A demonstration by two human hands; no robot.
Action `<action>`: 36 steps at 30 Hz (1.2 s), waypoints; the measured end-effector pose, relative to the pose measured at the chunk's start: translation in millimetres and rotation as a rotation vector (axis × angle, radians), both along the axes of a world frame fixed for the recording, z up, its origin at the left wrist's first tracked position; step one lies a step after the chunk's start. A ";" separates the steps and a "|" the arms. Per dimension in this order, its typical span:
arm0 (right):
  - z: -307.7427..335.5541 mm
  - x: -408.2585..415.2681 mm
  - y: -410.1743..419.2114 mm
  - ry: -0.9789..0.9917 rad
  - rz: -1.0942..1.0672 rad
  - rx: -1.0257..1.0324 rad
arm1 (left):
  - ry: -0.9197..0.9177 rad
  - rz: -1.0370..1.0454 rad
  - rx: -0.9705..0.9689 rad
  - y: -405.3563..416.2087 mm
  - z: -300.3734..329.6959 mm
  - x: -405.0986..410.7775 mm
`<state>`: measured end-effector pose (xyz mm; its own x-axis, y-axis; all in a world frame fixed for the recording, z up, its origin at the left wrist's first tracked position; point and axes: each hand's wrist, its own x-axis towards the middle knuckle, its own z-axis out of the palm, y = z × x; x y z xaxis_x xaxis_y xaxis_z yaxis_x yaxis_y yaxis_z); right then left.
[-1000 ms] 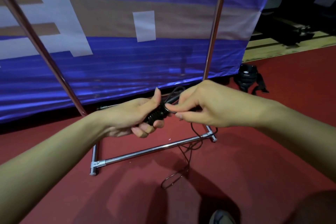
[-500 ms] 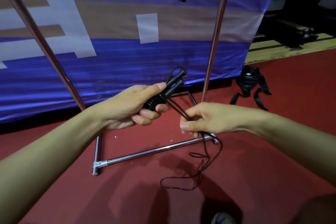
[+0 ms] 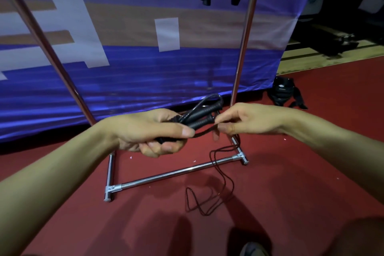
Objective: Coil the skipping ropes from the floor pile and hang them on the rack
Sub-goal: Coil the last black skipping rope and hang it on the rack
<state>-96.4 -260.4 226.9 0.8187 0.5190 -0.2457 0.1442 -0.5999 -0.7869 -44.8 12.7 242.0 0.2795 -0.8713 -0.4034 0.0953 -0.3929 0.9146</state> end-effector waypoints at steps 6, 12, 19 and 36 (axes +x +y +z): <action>-3.4 8.7 4.7 -0.148 -0.047 -0.129 | -0.164 -0.115 0.174 -8.7 -5.6 -9.2; 15.5 4.7 27.9 -0.383 -0.106 -0.232 | -0.331 -0.075 0.320 -20.9 -18.1 -14.0; 25.2 -15.5 48.9 -0.711 -0.094 -0.277 | -0.157 0.195 -0.010 -10.6 -27.7 -3.0; -12.5 -26.5 43.0 -0.106 -0.219 0.075 | -0.146 0.413 -0.103 -10.5 -17.5 9.9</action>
